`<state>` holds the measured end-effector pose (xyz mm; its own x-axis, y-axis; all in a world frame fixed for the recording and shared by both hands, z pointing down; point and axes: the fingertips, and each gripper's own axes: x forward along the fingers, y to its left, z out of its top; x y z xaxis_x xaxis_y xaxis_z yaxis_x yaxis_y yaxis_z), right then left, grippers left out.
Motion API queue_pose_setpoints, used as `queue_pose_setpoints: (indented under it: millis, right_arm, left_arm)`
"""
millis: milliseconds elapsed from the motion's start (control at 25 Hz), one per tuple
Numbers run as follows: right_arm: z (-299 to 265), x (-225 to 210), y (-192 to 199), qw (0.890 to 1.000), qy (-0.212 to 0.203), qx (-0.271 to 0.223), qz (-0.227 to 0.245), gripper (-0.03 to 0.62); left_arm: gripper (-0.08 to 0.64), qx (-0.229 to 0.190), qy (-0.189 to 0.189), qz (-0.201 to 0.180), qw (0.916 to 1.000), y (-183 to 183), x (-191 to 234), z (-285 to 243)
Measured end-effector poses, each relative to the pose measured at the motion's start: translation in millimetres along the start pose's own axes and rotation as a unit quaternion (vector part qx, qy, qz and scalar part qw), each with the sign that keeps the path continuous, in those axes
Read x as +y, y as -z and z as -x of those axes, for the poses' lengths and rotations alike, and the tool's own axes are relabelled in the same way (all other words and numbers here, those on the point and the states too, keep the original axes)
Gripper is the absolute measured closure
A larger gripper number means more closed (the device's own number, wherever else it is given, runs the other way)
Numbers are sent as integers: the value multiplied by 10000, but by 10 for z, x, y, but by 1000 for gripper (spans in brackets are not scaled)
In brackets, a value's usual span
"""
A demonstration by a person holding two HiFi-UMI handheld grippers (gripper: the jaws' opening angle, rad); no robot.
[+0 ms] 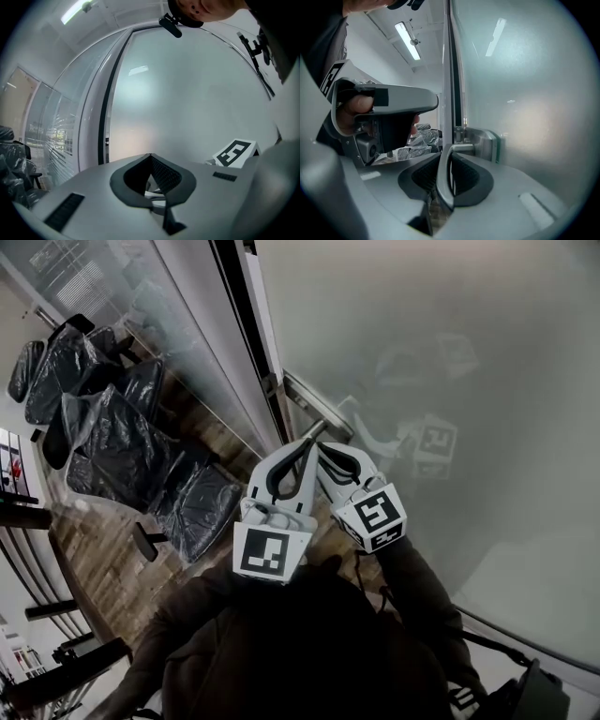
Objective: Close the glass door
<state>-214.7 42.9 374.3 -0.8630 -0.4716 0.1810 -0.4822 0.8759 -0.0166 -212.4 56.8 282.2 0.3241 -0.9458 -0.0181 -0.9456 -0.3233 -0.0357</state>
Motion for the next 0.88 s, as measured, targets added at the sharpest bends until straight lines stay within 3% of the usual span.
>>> queue_pose_setpoints:
  millis: [320, 880]
  right_arm:
    - [29, 317, 45, 9997, -236, -9, -4, 525]
    - [35, 365, 75, 9996, -277, 26, 25, 526]
  left_arm:
    - [563, -83, -145, -37, 9999, -26, 26, 199]
    - [563, -118, -209, -30, 9997, -40, 70, 181]
